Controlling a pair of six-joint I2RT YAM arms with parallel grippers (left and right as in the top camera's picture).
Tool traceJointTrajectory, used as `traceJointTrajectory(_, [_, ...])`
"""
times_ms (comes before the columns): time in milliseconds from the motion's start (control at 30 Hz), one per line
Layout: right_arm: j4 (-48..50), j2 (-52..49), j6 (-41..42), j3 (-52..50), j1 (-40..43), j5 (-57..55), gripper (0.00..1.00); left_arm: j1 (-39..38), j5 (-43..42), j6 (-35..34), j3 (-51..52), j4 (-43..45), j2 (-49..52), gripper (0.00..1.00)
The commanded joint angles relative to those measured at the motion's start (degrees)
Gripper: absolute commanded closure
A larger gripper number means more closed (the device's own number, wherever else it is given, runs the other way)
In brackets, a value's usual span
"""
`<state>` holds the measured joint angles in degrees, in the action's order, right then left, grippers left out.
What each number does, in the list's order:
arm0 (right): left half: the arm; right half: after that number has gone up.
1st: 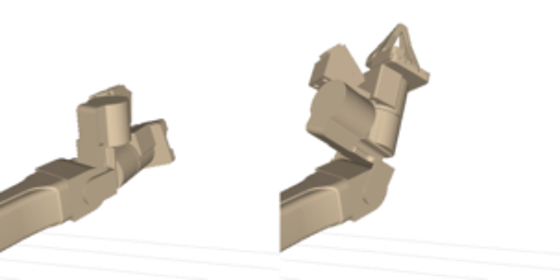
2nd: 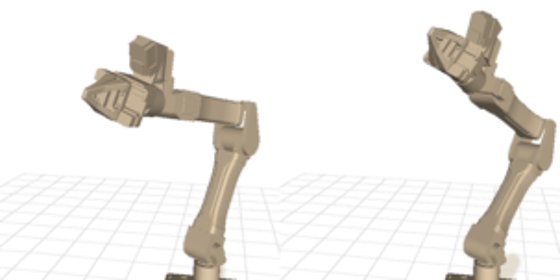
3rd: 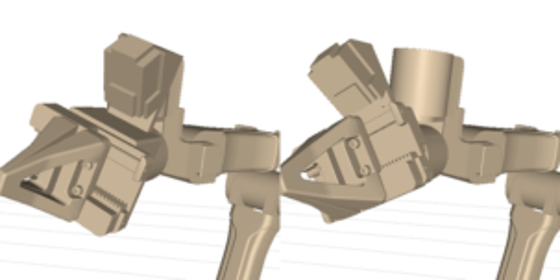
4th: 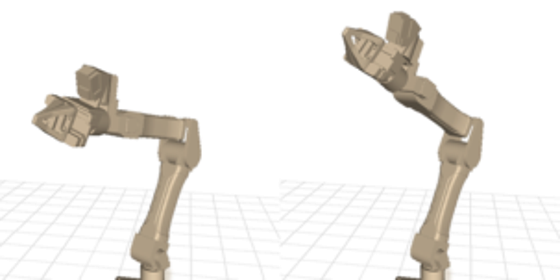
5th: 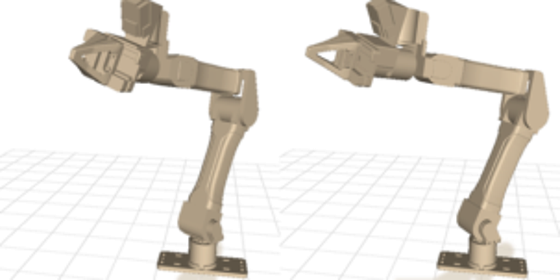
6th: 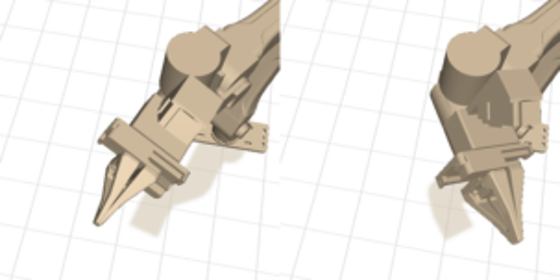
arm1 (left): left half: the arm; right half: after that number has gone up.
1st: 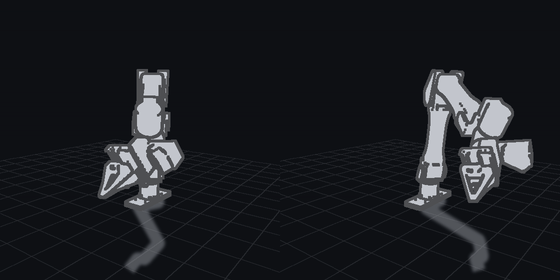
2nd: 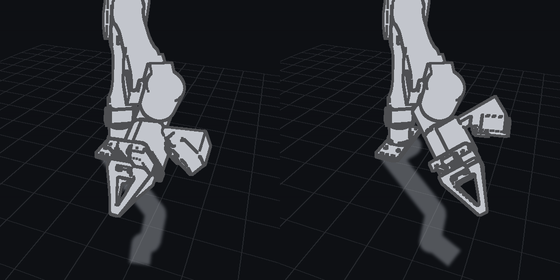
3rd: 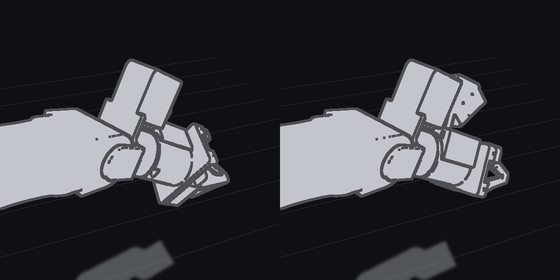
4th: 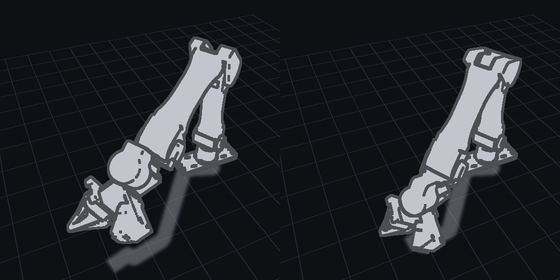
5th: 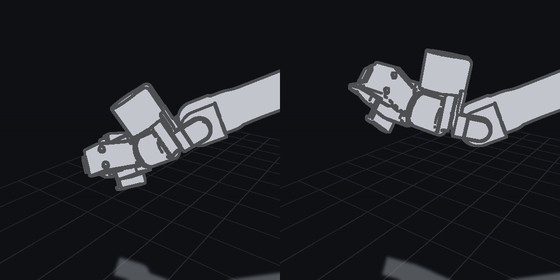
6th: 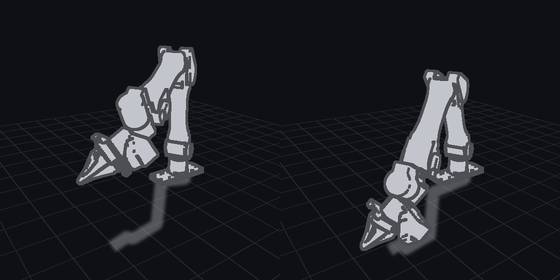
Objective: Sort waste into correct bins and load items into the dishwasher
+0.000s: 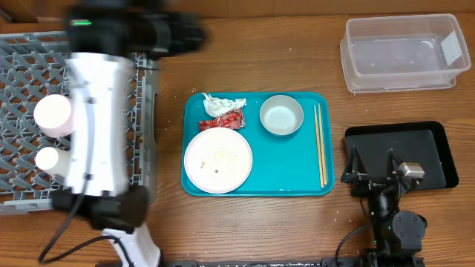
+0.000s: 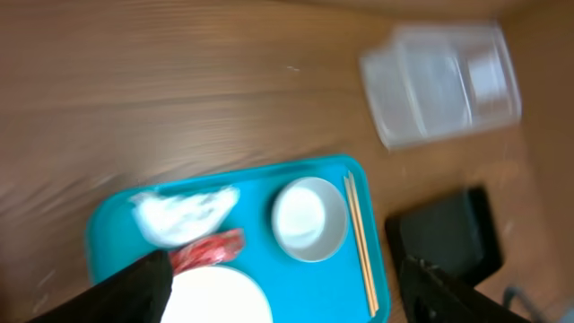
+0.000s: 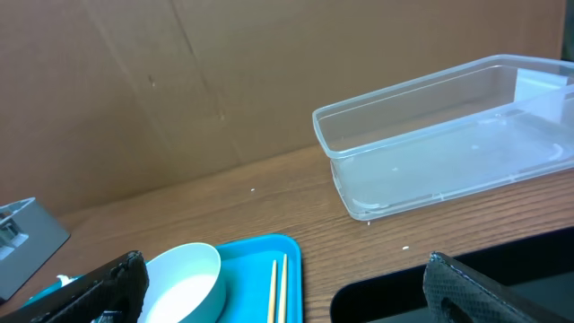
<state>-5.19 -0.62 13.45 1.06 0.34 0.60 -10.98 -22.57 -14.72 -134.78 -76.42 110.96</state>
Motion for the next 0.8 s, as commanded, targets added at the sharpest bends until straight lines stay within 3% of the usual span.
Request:
traceJointTrajectory(0, [0.33,0.46,-0.20,-0.59,0.15,-0.57,0.00,-12.87,13.97,7.34,-0.70,1.79,3.85,0.14])
traceJointTrajectory(167, [0.33,0.46,-0.20,-0.59,0.15,-0.57,0.00,-23.69,21.31,15.34,-0.70,1.31,11.04,0.16])
traceJointTrajectory(367, [0.33,0.46,-0.20,-0.59,0.15,-0.57,0.00,-29.57,26.64,16.46,-0.70,1.95,20.39,0.28])
traceJointTrajectory(433, [0.33,0.46,-0.20,-0.59,0.15,-0.57,0.00,-30.18,26.62,16.46,-0.70,2.16,22.32,0.29])
traceJointTrajectory(567, [0.33,0.46,-0.20,-0.59,0.15,-0.57,0.00,-30.95,24.81,16.39,-0.70,1.68,25.35,0.41])
traceJointTrajectory(767, [0.33,0.46,-0.20,-0.59,0.15,-0.55,0.00,-31.39,18.97,16.41,-0.63,1.25,27.71,0.43])
